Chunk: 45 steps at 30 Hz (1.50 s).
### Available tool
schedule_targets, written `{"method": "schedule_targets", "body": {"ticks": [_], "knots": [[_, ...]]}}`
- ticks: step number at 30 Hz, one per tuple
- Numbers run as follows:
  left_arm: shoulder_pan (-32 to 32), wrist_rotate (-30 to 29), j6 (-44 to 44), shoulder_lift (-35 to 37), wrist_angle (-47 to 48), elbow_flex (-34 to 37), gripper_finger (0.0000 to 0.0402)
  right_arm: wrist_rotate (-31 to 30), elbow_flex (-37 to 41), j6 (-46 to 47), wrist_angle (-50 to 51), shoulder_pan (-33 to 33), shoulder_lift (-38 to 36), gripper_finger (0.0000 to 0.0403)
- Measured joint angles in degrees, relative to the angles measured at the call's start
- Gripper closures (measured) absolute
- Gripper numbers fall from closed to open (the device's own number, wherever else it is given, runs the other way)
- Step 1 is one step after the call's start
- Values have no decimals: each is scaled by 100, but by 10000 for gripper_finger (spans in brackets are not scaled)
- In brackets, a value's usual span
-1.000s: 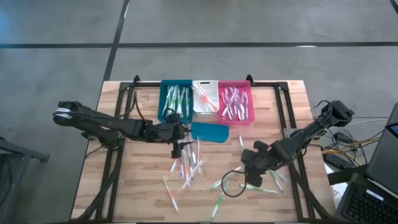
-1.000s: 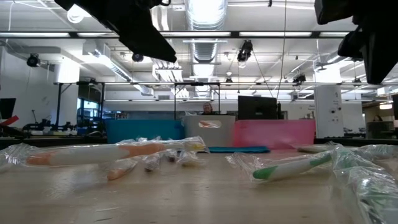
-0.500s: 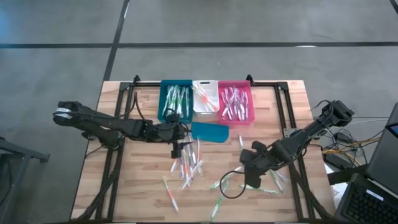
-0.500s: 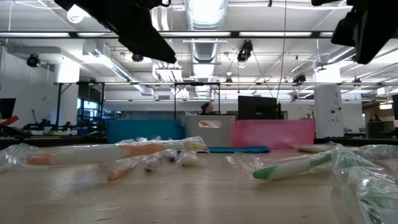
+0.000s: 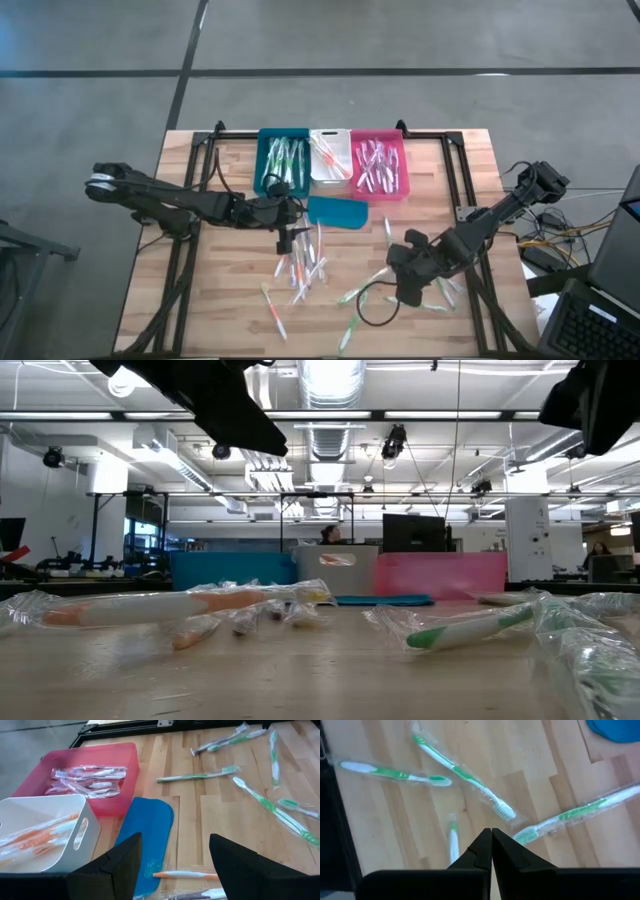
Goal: Pick & Place Toothbrushes
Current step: Put the green toothbrush into the blue bin
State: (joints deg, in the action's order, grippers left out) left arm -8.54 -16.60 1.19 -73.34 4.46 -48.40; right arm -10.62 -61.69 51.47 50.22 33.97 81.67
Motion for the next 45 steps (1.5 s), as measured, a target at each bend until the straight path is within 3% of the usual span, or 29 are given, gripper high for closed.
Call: {"method": "schedule_targets", "body": {"ticks": [7,14,21,27,37,45], "knots": [[0,0,28,-2,10,0,165,5,2,221,-26,182,606,394],[0,0,37,-2,34,0,165,856,4,597,-138,415,1200,394],[0,0,37,-2,29,0,165,1061,7,1502,-157,745,1194,394],[0,0,37,-2,29,0,165,1074,7,1754,-164,834,1217,389],[0,0,37,-2,29,0,165,766,41,1836,-230,825,1217,298],[0,0,35,-2,31,0,165,752,367,1867,-982,830,1217,235]]}}
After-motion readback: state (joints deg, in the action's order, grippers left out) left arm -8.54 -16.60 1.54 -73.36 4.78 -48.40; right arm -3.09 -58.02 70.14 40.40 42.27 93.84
